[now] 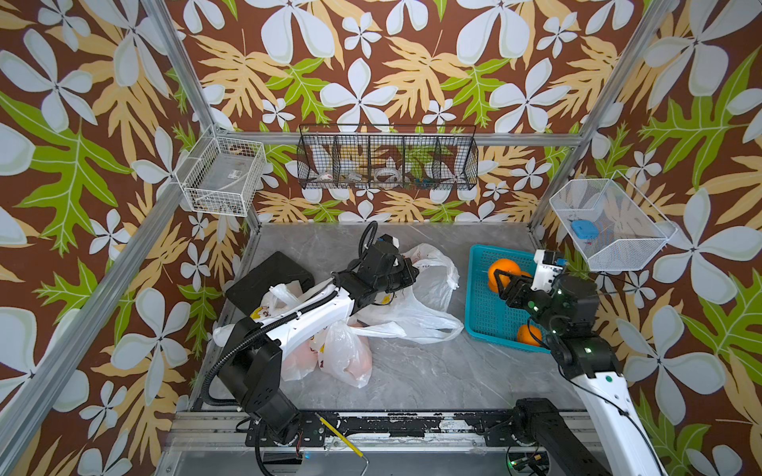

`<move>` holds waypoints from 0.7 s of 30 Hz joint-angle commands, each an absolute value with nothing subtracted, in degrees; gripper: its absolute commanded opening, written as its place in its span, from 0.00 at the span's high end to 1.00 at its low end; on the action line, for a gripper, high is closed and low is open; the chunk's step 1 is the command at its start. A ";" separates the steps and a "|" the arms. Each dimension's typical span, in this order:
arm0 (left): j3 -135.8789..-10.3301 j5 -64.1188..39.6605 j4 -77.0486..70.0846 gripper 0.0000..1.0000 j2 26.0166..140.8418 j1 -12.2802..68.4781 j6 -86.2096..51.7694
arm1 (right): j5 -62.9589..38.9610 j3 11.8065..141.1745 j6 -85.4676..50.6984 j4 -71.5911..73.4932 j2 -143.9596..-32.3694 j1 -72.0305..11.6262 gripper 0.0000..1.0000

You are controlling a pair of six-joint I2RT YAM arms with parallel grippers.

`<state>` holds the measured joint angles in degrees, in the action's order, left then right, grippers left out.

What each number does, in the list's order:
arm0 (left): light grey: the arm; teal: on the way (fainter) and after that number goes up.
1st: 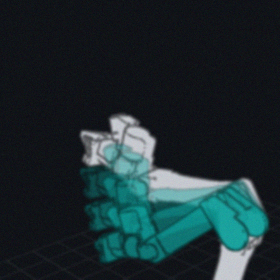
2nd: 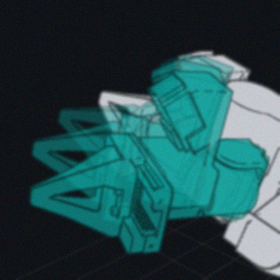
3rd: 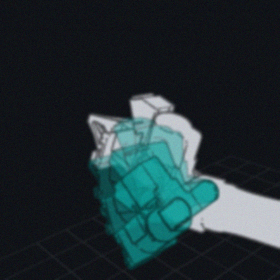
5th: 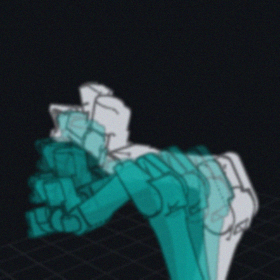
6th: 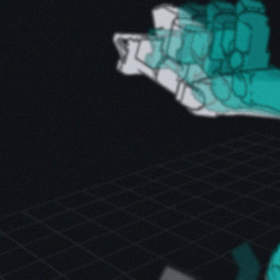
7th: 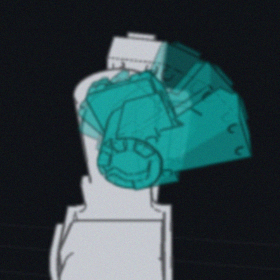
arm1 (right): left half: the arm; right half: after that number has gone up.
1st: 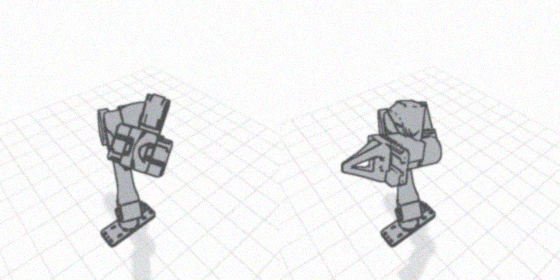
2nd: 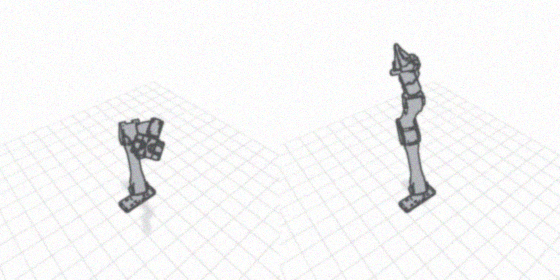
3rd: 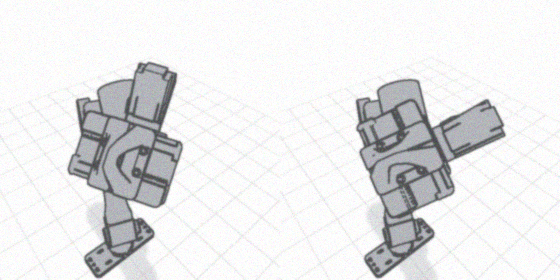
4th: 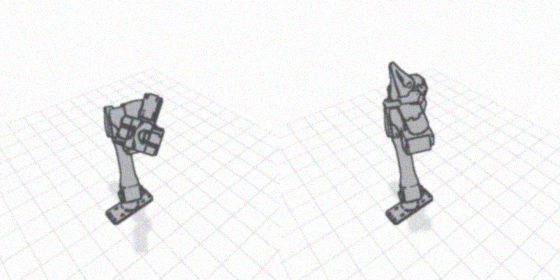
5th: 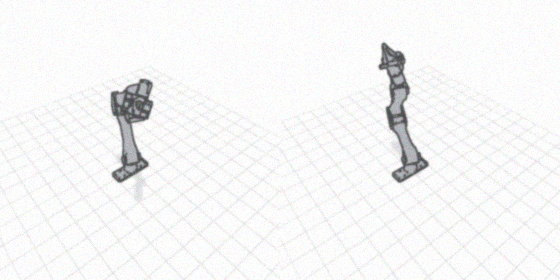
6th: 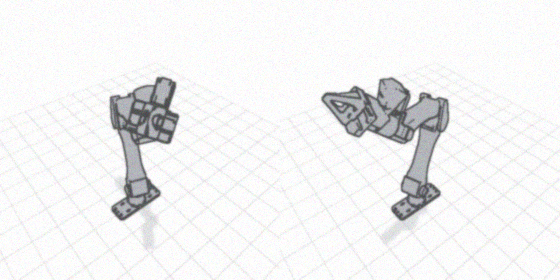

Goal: Place the oranges into plastic bags & tie knots
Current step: Pick up the orange from the basket, then place the orange in the plastic bag.

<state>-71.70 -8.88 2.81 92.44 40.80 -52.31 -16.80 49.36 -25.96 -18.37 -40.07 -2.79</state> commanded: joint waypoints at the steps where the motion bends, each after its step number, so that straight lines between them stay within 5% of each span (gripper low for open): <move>1: -72.65 -9.79 3.13 1.00 93.37 40.87 -51.16 | -25.29 53.60 -28.68 -21.36 -38.67 -4.13 0.44; 4: -73.28 -10.37 3.41 1.00 93.86 40.96 -50.82 | -27.73 55.96 -30.58 -19.55 -39.95 -9.24 0.45; 11: -74.70 -11.72 3.64 1.00 93.96 41.13 -50.80 | -14.47 52.73 -29.05 -13.91 -47.44 -31.77 0.43; 21: -75.34 -14.90 5.02 1.00 92.42 41.57 -47.26 | -4.36 46.62 -28.34 -5.98 -60.08 -32.70 0.39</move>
<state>-74.65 -13.32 4.71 93.03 41.45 -49.28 -9.74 47.00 -29.63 -10.04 -58.41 -32.64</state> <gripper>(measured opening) 0.047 0.605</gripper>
